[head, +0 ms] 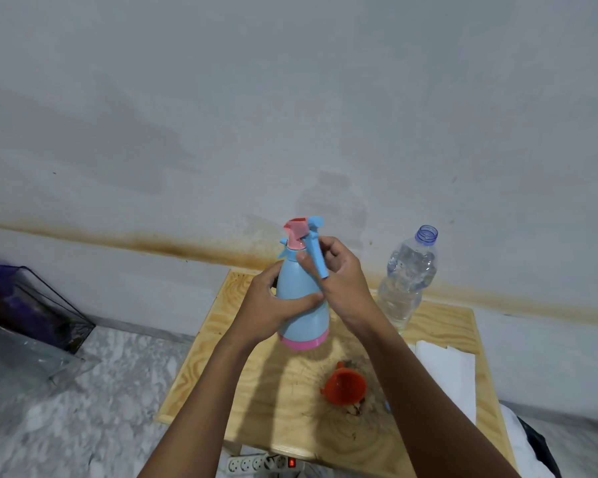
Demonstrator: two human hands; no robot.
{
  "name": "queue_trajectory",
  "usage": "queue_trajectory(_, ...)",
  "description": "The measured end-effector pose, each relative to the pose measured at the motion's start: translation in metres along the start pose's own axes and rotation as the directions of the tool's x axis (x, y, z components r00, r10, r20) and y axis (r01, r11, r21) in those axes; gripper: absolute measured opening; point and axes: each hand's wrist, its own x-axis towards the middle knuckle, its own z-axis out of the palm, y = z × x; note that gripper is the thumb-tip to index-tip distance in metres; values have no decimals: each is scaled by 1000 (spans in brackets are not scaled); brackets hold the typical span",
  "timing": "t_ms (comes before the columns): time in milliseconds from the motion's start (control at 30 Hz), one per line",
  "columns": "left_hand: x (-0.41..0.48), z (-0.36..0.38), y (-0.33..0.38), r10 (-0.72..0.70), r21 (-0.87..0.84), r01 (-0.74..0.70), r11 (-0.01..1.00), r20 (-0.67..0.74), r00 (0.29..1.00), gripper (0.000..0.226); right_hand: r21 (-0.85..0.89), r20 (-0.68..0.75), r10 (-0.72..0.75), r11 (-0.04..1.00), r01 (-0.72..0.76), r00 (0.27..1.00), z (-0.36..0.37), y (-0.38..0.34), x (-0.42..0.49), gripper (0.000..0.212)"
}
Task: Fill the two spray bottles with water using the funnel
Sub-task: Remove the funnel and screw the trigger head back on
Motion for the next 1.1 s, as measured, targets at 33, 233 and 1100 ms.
queue_trajectory(33, 0, 0, 1, 7, 2, -7, 1000, 2, 1000, 45, -14, 5, -3, 1000, 3, 1000, 0, 0, 2, 22)
queue_trajectory(233, 0, -1, 1, -19, 8, 19, 1000, 29, 999, 47, -102, 132, 18, 995, -5, 991, -7, -10, 7, 23)
queue_trajectory(1100, 7, -6, -20, -122, -151, 136, 979, 98, 988, 64, -162, -45, 32, 986, -39, 998, -4, 3, 11, 30)
